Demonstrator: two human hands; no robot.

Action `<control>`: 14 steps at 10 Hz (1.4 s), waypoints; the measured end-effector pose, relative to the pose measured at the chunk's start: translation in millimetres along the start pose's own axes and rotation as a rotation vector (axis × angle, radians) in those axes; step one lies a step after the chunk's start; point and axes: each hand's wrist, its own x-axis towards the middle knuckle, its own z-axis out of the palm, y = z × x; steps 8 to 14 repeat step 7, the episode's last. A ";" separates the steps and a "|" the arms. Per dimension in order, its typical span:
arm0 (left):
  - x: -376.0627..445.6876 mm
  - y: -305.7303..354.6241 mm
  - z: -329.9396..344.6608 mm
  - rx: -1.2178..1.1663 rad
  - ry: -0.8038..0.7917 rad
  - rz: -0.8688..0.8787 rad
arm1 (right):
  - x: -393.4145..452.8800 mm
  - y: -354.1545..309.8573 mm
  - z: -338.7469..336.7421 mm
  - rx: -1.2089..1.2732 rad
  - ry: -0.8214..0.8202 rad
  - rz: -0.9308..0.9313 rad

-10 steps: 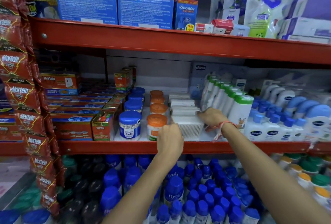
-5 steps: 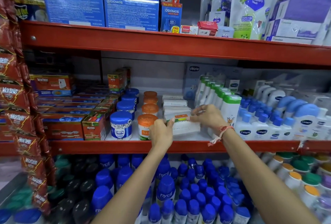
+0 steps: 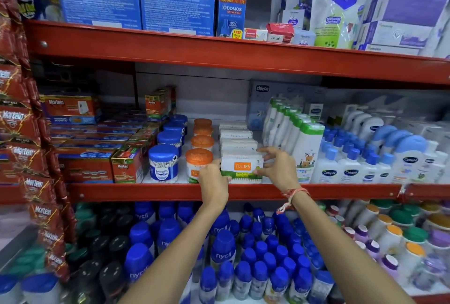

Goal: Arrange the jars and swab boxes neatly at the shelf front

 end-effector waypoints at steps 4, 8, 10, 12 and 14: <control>-4.0 0.6 -0.8 0.158 0.019 0.085 | -12.3 4.8 5.6 0.028 0.101 -0.076; -6.8 -2.6 -7.2 0.217 -0.021 0.132 | -14.7 1.6 9.6 -0.064 0.127 -0.074; -6.8 -2.6 -7.2 0.217 -0.021 0.132 | -14.7 1.6 9.6 -0.064 0.127 -0.074; -6.8 -2.6 -7.2 0.217 -0.021 0.132 | -14.7 1.6 9.6 -0.064 0.127 -0.074; -6.8 -2.6 -7.2 0.217 -0.021 0.132 | -14.7 1.6 9.6 -0.064 0.127 -0.074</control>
